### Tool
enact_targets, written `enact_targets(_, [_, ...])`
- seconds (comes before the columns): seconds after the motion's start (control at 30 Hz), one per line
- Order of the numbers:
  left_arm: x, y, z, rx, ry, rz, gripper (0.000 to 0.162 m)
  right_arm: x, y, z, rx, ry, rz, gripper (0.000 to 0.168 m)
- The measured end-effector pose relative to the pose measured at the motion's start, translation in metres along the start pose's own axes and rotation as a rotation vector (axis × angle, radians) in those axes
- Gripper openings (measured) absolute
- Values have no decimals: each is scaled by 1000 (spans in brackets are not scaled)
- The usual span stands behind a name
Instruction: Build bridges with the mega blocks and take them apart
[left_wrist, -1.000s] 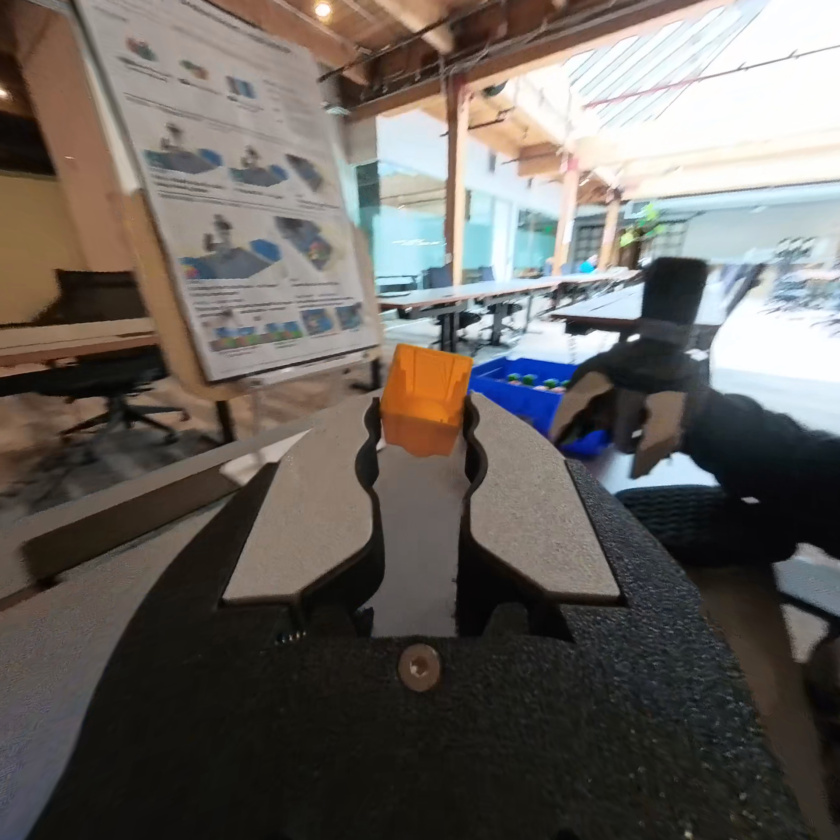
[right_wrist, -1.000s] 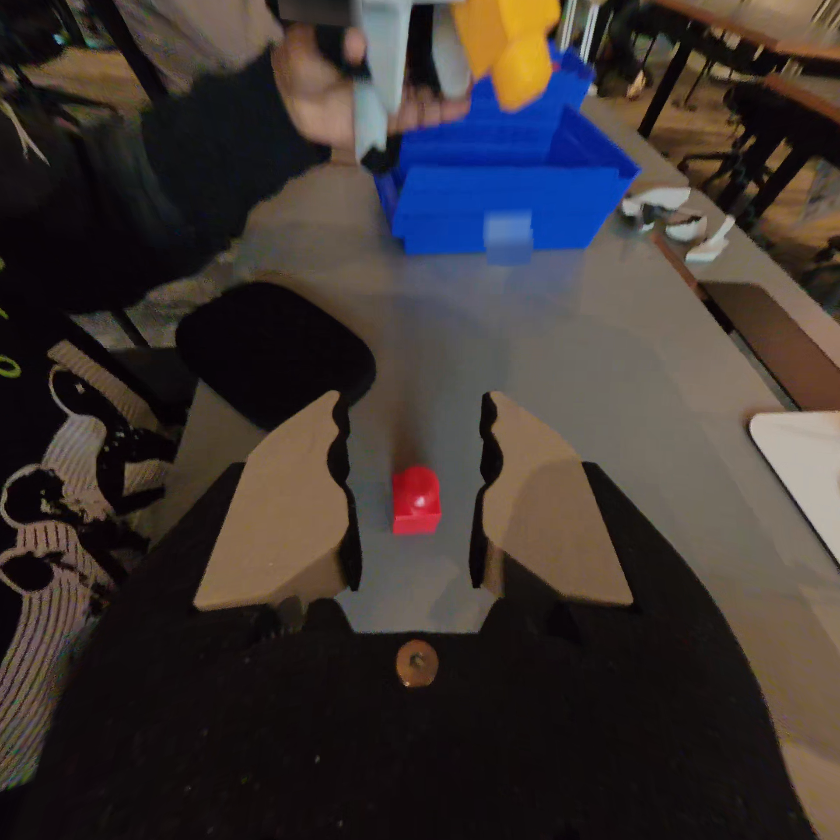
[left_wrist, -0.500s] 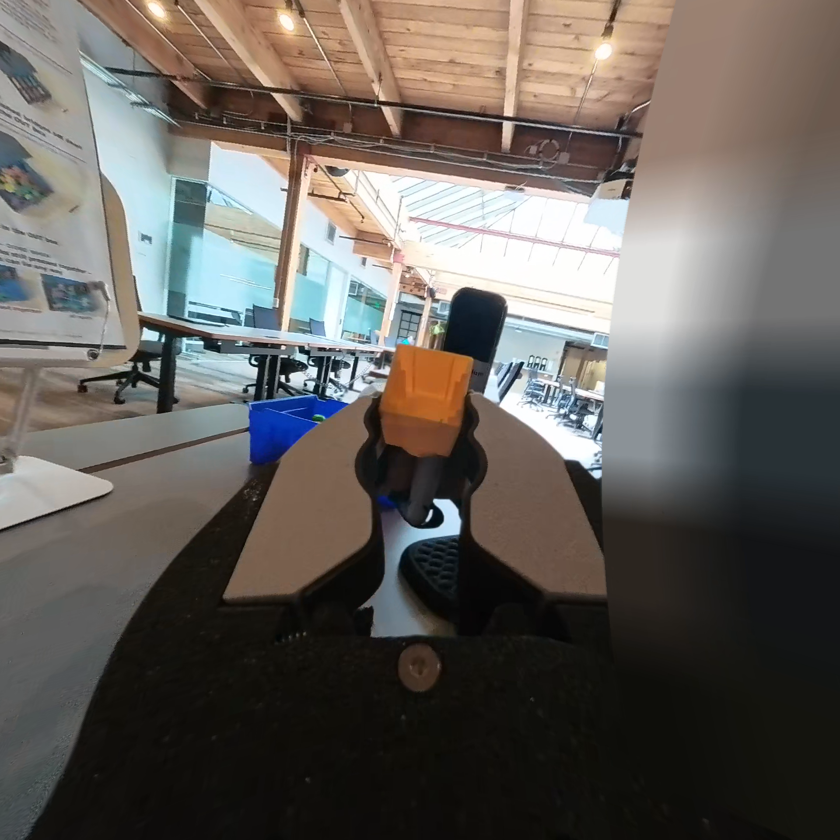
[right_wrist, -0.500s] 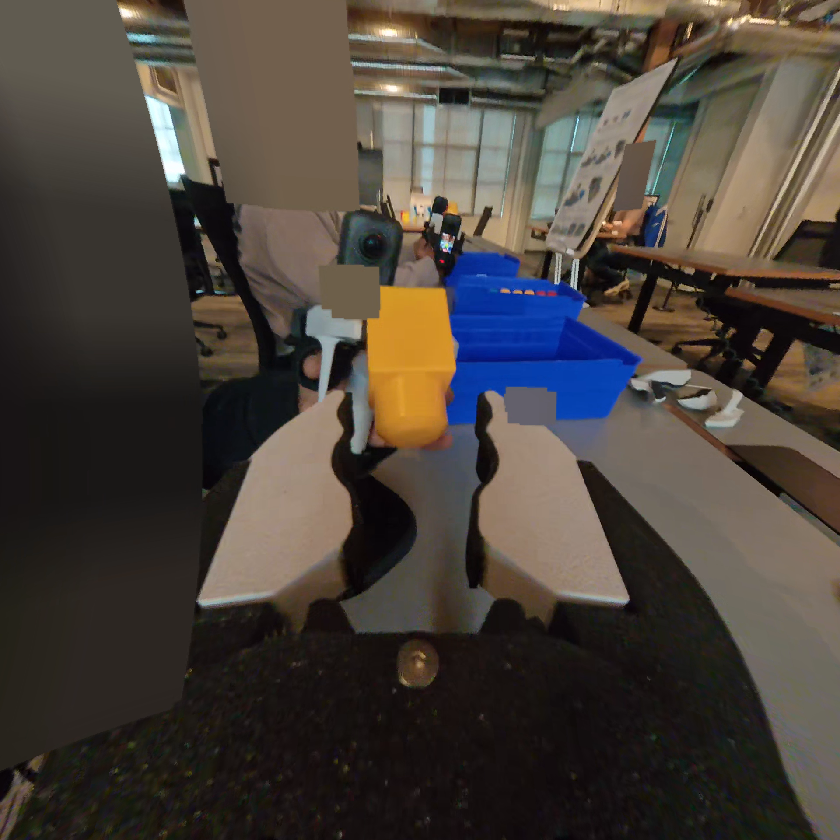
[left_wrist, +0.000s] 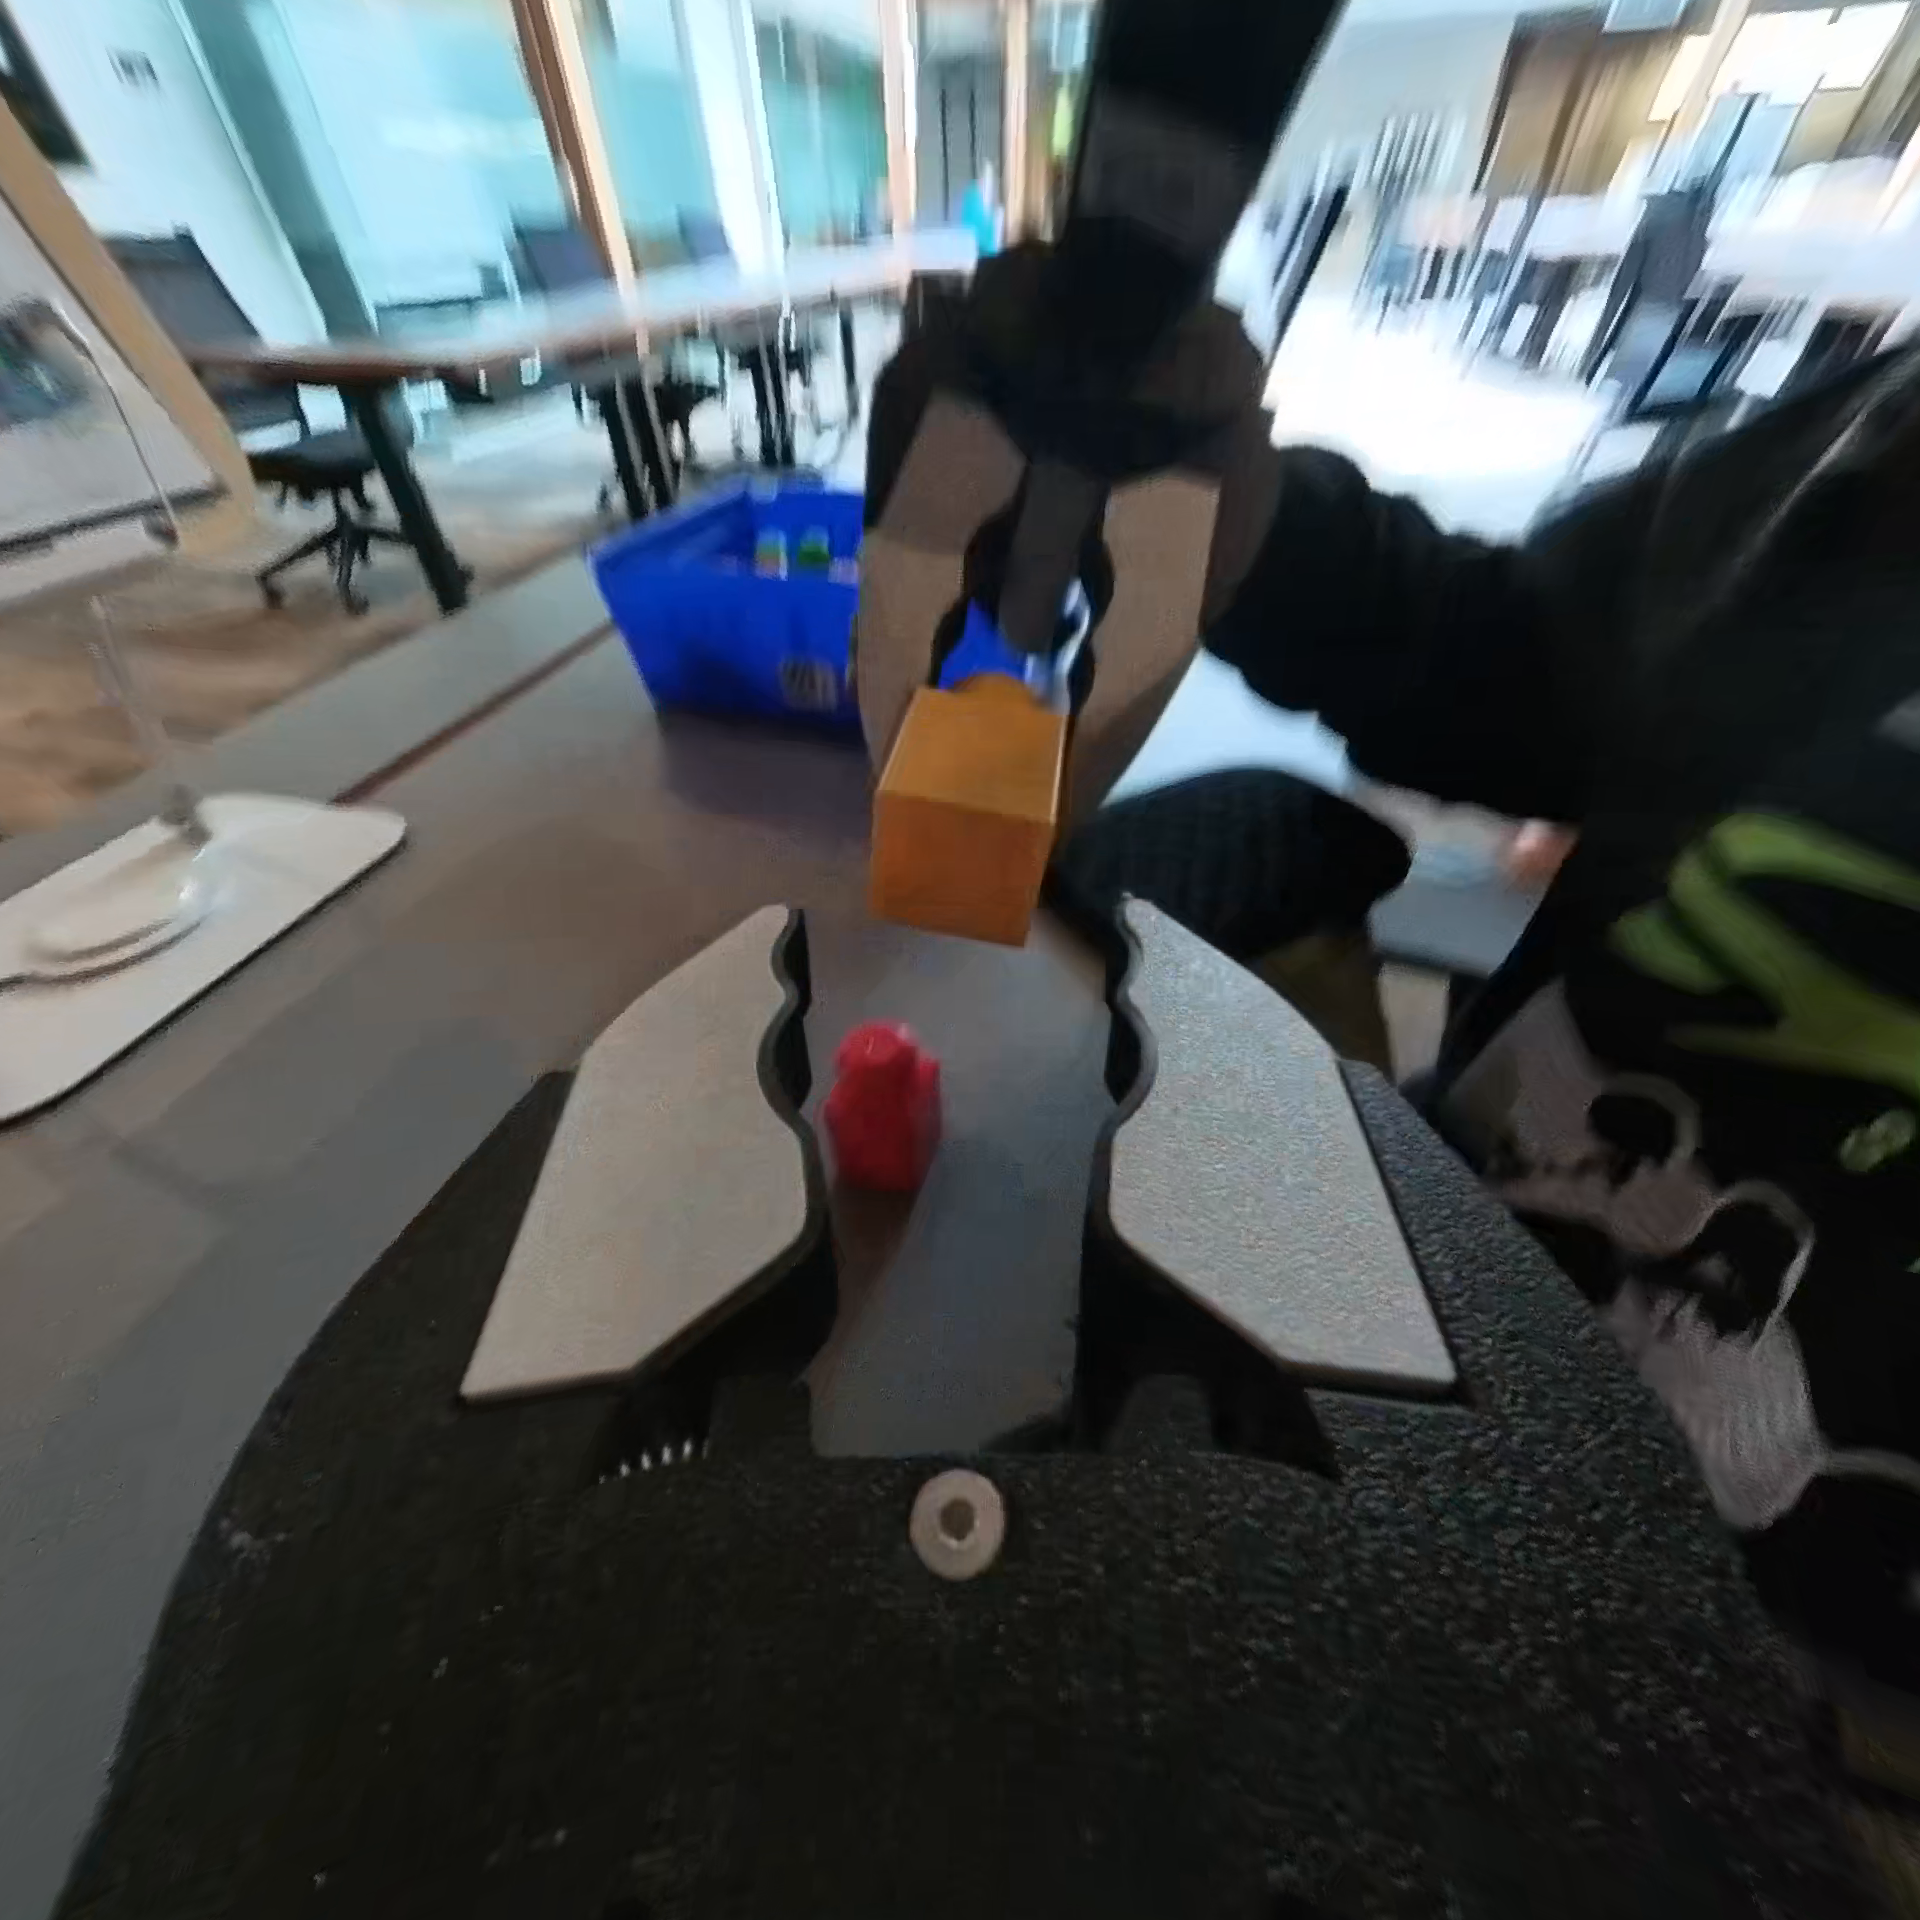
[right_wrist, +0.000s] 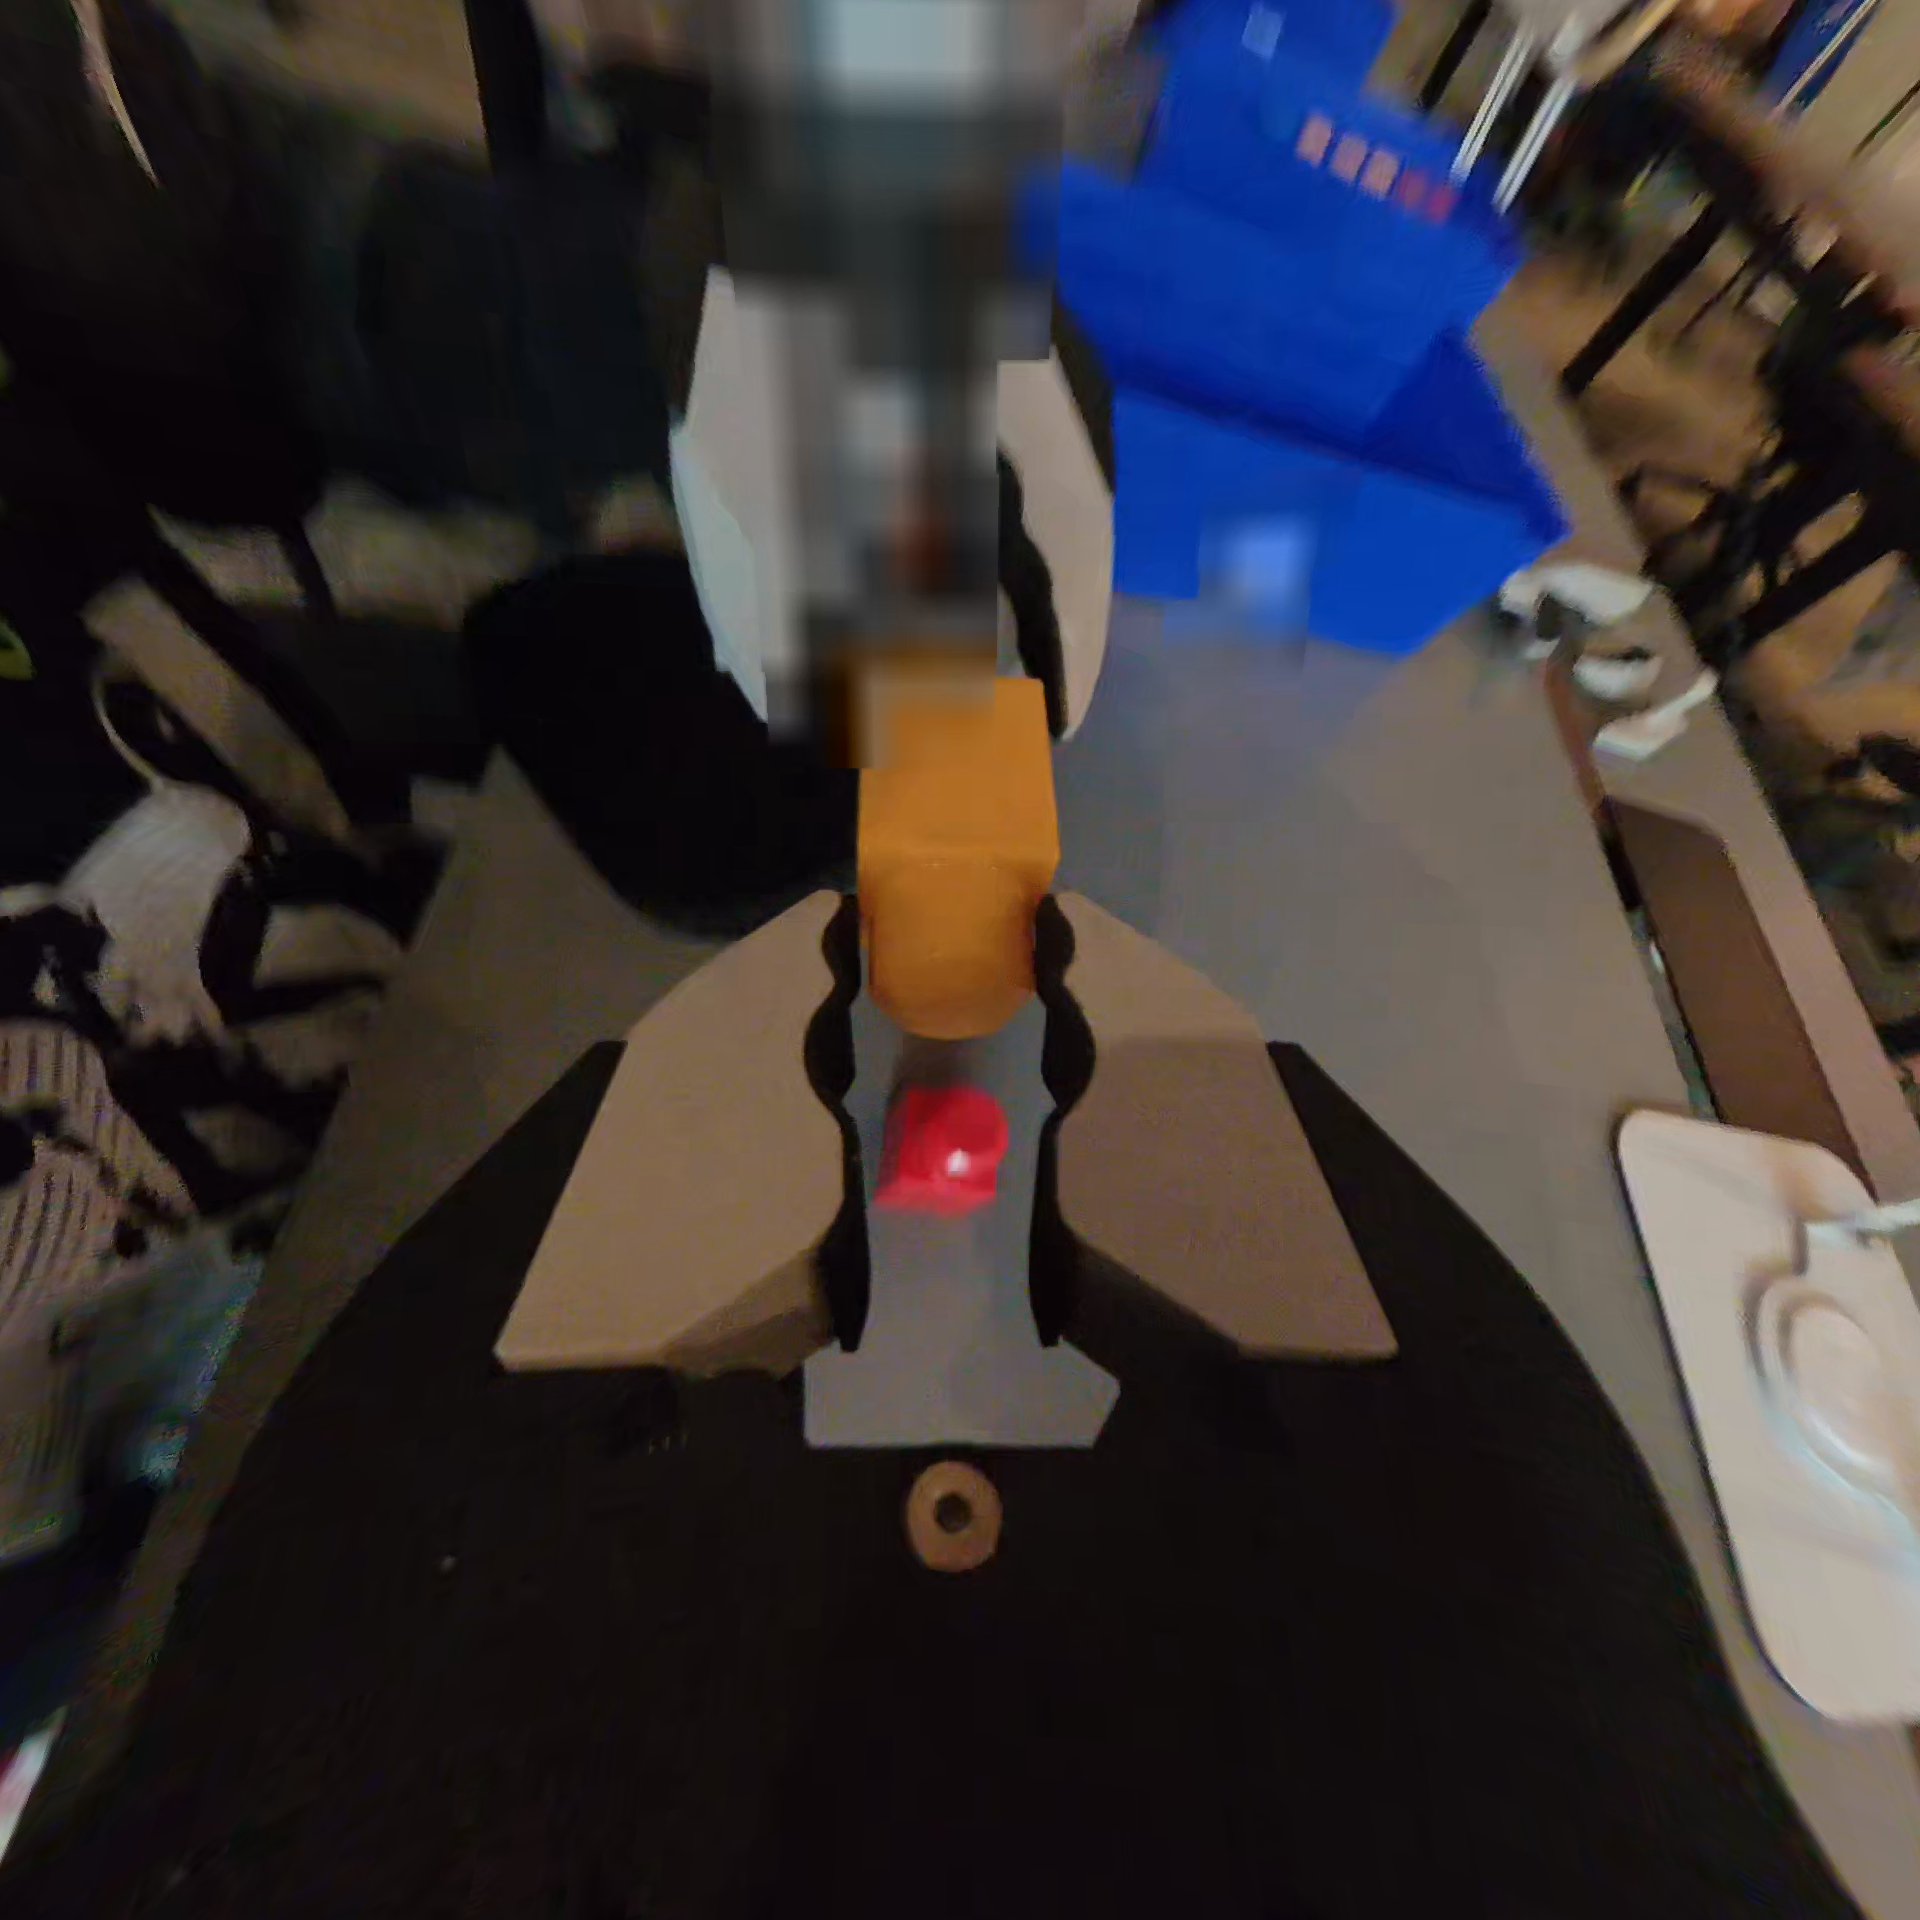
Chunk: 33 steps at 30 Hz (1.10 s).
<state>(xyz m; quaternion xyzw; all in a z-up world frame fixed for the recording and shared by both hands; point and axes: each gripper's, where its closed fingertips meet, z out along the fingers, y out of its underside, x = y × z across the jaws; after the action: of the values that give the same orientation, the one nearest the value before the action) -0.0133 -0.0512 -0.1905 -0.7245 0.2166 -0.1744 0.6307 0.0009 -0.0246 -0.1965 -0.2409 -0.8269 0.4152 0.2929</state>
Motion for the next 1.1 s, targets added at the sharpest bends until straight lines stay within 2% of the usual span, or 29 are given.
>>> enact_targets(0.1, [2,27,4,-212,-30,117,58,-9,20,5,-197,-47,-63,32])
enact_targets(0.2, [7,45,14,-334,-45,201,59,-18,35,11,-350,-87,-117,32])
enact_targets(0.43, [17,61,31,-379,-27,214,52,-25,48,17,-517,-118,-163,32])
enact_targets(0.5, [15,63,33,-386,-43,231,42,-28,49,18,-535,-134,-167,32])
enact_targets(0.53, [15,63,34,-381,-51,235,36,-28,49,18,-542,-133,-170,32])
enact_targets(0.67, [12,58,32,-322,-64,211,36,-24,46,19,-520,-104,-174,34])
enact_targets(0.77, [14,45,29,-186,-50,118,36,-21,35,16,-434,-96,-117,47])
enact_targets(0.87, [19,33,25,-50,-13,29,35,-21,22,12,-332,-122,-75,50])
enact_targets(1.0, [23,26,24,32,-3,21,35,-24,9,13,-234,-166,-24,43])
enact_targets(1.1, [23,27,24,22,-6,32,35,-27,7,14,-228,-193,-28,36])
